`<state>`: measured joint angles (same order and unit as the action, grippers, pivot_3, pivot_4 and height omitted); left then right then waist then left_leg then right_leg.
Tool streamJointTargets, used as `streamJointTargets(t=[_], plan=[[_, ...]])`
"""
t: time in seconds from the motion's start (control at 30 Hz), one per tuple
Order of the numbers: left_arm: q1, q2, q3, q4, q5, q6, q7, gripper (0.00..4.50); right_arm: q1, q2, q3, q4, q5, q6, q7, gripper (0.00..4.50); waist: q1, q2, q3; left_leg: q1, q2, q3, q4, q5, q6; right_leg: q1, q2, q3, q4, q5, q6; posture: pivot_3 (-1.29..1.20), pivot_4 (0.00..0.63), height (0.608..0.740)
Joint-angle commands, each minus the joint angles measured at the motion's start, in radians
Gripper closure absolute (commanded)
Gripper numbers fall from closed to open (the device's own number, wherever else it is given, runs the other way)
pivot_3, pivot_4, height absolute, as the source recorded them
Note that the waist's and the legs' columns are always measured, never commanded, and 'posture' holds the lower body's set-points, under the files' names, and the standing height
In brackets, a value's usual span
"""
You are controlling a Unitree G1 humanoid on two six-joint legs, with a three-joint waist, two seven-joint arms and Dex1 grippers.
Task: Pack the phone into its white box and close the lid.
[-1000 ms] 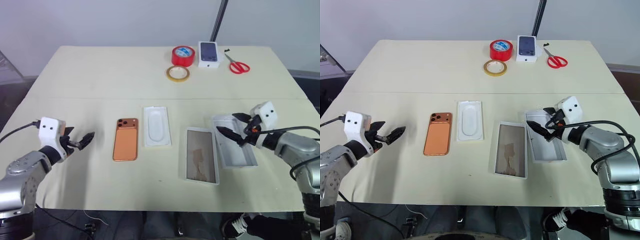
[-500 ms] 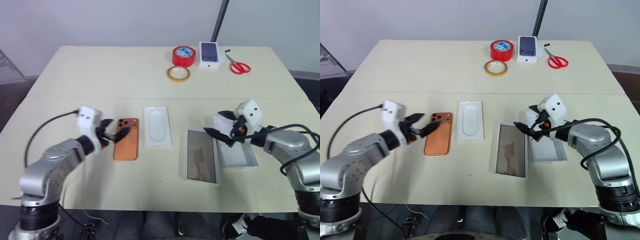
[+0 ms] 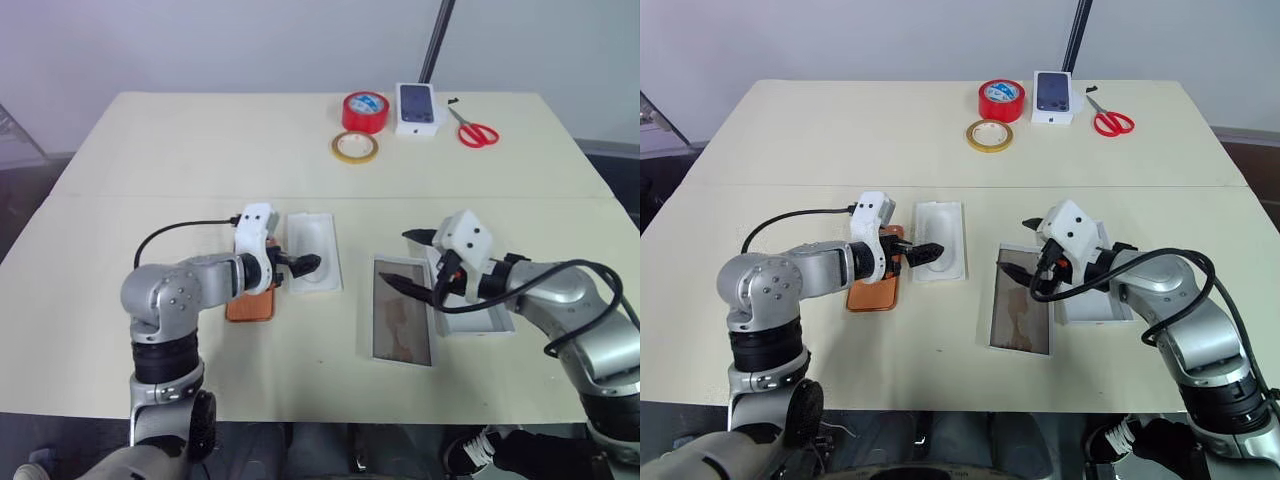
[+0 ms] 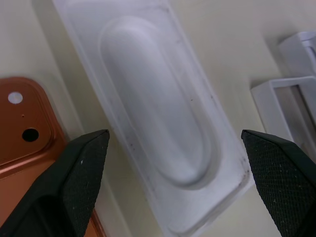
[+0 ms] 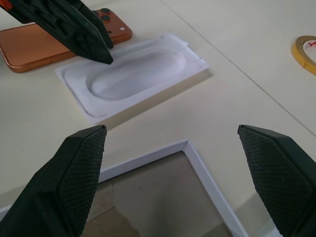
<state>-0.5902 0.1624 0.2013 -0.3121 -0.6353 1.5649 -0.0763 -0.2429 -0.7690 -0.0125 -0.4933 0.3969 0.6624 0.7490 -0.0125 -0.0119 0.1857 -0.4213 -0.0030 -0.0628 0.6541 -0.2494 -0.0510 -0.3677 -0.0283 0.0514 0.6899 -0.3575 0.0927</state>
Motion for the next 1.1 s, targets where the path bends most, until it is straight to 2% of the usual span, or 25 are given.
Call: streamJointTargets(t=[0.03, 0.2, 0.27, 0.3, 0.37, 0.53, 0.8, 0.83, 0.87, 0.9, 1.1], plan=[[-0.030, -0.016, -0.001, 0.015, 0.044, 0.013, 0.020, 0.00, 0.012, -0.027, -0.022, -0.070, 0.014, 0.009, 0.013, 0.04, 0.000, 0.000, 0.000, 0.000, 0.000, 0.000, 0.000, 0.000, 0.000, 0.000, 0.000, 0.000, 0.000, 0.000, 0.000, 0.00, 0.150, 0.740], [-0.064, -0.101, 0.057, 0.078, 0.065, 0.049, 0.031, 0.00, 0.041, -0.082, 0.005, -0.121, 0.017, 0.019, 0.067, 0.04, 0.002, 0.000, 0.000, 0.000, 0.000, 0.000, 0.000, 0.001, -0.002, 0.000, 0.000, 0.000, 0.000, 0.000, 0.000, 0.00, 0.150, 0.740], [-0.075, -0.125, 0.075, 0.110, 0.081, 0.049, 0.040, 0.52, 0.054, -0.106, 0.015, -0.153, 0.035, 0.039, 0.095, 0.00, 0.002, 0.000, 0.000, 0.000, 0.000, 0.000, 0.000, 0.001, -0.002, 0.001, 0.000, 0.000, 0.000, 0.000, 0.000, 0.00, 0.150, 0.740], [-0.084, -0.136, 0.087, 0.125, 0.092, 0.049, 0.046, 0.82, 0.059, -0.120, 0.018, -0.170, 0.048, 0.056, 0.108, 0.00, 0.003, 0.000, 0.000, 0.000, 0.000, 0.000, 0.000, 0.001, -0.002, 0.001, 0.000, 0.000, 0.000, 0.000, 0.000, 0.00, 0.150, 0.740], [-0.104, -0.158, 0.117, 0.156, 0.109, 0.040, 0.050, 1.77, 0.088, -0.175, 0.050, -0.226, 0.040, 0.104, 0.122, 0.00, 0.007, 0.000, 0.000, 0.000, -0.001, 0.000, 0.001, 0.001, -0.001, 0.002, -0.001, 0.000, -0.001, 0.000, 0.000, 0.00, 0.150, 0.740], [-0.123, -0.181, 0.135, 0.198, 0.140, 0.012, 0.049, 4.34, 0.158, -0.234, 0.088, -0.297, 0.033, 0.153, 0.119, 0.00, 0.009, -0.001, 0.000, 0.000, -0.001, -0.001, 0.001, 0.000, 0.000, 0.003, -0.001, -0.001, -0.001, 0.000, 0.000, 0.00, 0.150, 0.740], [-0.150, -0.219, 0.181, 0.223, 0.125, -0.023, 0.018, 4.43, 0.234, -0.292, 0.122, -0.310, -0.002, 0.199, 0.096, 0.00, 0.016, -0.002, 0.000, 0.000, -0.001, -0.002, 0.002, 0.000, 0.000, 0.003, -0.001, -0.001, -0.002, 0.000, 0.000, 0.00, 0.150, 0.740], [-0.153, -0.223, 0.181, 0.216, 0.124, -0.022, 0.018, 4.50, 0.237, -0.292, 0.127, -0.304, -0.006, 0.203, 0.092, 0.42, 0.017, -0.002, 0.000, 0.000, -0.001, -0.001, 0.002, 0.000, 0.000, 0.003, -0.001, -0.001, -0.002, 0.000, 0.000, 0.00, 0.150, 0.740], [-0.157, -0.226, 0.188, 0.208, 0.120, -0.021, 0.016, 4.50, 0.234, -0.288, 0.137, -0.297, -0.011, 0.214, 0.085, 0.55, 0.017, -0.002, 0.000, 0.000, -0.001, -0.001, 0.003, 0.000, 0.000, 0.003, -0.001, -0.001, -0.002, 0.000, 0.000, 0.00, 0.150, 0.740], [-0.160, -0.229, 0.196, 0.200, 0.116, -0.020, 0.014, 4.50, 0.232, -0.283, 0.152, -0.285, -0.024, 0.212, 0.078, 0.88, 0.018, -0.002, 0.000, 0.000, -0.001, -0.001, 0.003, 0.000, 0.000, 0.003, -0.001, -0.001, -0.002, 0.000, 0.000, 0.00, 0.150, 0.740], [-0.182, -0.248, 0.272, 0.179, 0.120, -0.013, 0.032, 4.50, 0.217, -0.280, 0.198, -0.256, -0.076, 0.140, 0.092, 3.85, 0.020, -0.002, 0.000, 0.000, -0.001, -0.002, 0.003, 0.001, -0.001, 0.003, 0.000, -0.001, -0.002, 0.000, 0.000, 0.00, 0.150, 0.740]])
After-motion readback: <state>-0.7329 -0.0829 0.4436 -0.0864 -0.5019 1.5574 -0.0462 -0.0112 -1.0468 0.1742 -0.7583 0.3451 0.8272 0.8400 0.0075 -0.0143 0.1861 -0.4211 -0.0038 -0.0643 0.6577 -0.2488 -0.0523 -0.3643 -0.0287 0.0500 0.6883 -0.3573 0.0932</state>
